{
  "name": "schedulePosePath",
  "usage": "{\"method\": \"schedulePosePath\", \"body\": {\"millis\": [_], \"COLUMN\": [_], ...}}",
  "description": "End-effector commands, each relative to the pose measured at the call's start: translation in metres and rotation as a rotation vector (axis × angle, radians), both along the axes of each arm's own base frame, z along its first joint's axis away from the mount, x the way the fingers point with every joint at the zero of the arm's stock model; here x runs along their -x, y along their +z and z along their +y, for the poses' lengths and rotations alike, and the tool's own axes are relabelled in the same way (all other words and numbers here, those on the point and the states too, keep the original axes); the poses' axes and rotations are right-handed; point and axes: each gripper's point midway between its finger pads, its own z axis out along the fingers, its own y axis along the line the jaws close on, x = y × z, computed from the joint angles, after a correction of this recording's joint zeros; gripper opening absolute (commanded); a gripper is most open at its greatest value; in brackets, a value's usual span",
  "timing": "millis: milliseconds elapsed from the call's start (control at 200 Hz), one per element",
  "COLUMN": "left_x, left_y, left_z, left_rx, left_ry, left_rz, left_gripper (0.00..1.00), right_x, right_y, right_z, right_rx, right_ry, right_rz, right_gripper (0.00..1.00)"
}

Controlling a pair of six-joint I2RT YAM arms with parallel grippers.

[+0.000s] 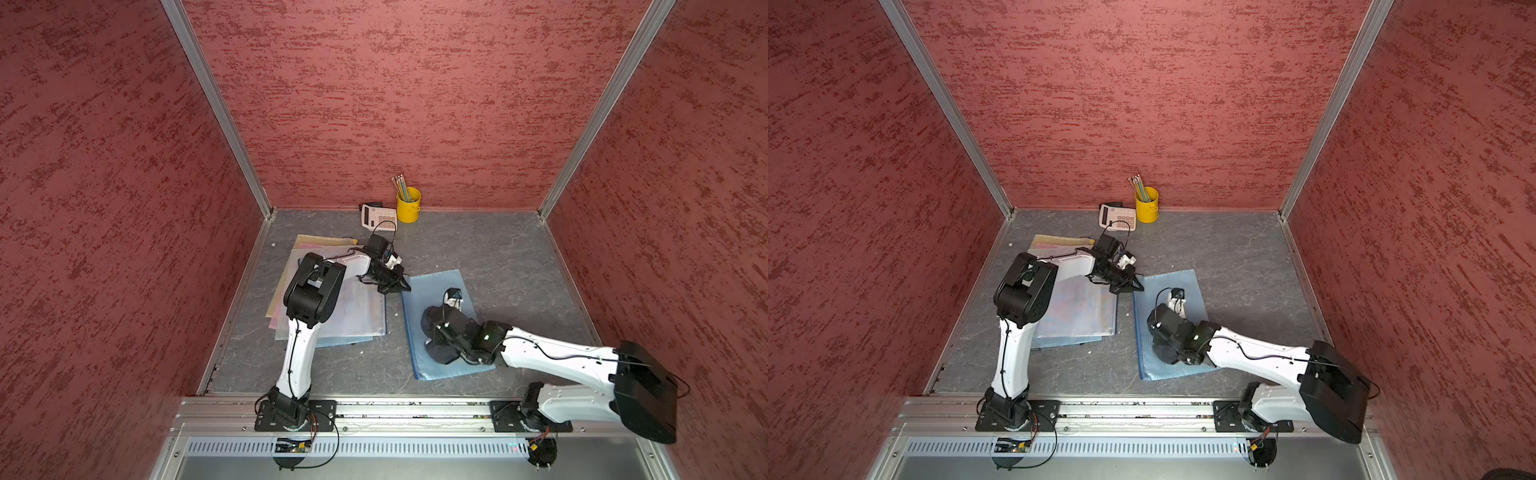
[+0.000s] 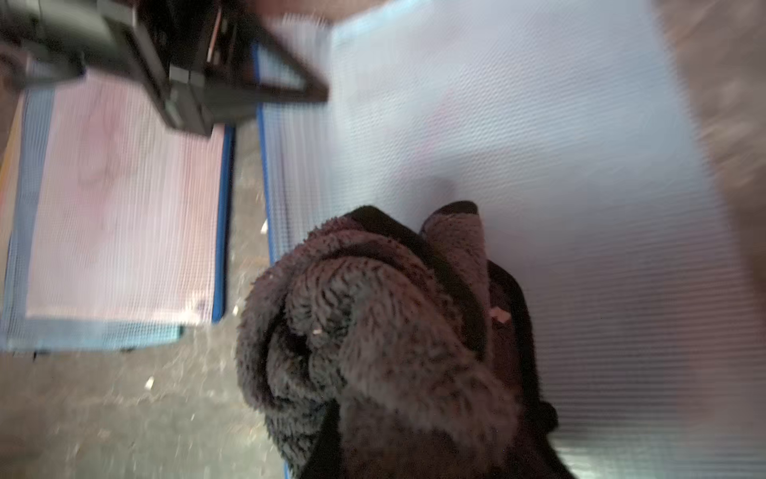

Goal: Wipe the document bag
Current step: Wipe the dirt from the document bag.

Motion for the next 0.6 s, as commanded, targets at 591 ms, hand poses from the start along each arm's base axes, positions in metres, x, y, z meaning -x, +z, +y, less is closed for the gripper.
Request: {"method": "schedulePosePath", "body": {"millis": [591], "left_x": [-0.020], "left_y": [0.120], "left_z": [0.059], "left_rx": [-0.157], "left_ry": [-0.009], "left_rz": [-0.256], "left_gripper": [0.00], "right_x": [-0.031], "right_y": [0.051], "right_z": [-0.133], "right_rx": [0.402], "right_ry": [-0.487], "right_rz": [-0.095], "right_gripper": [0.00]}}
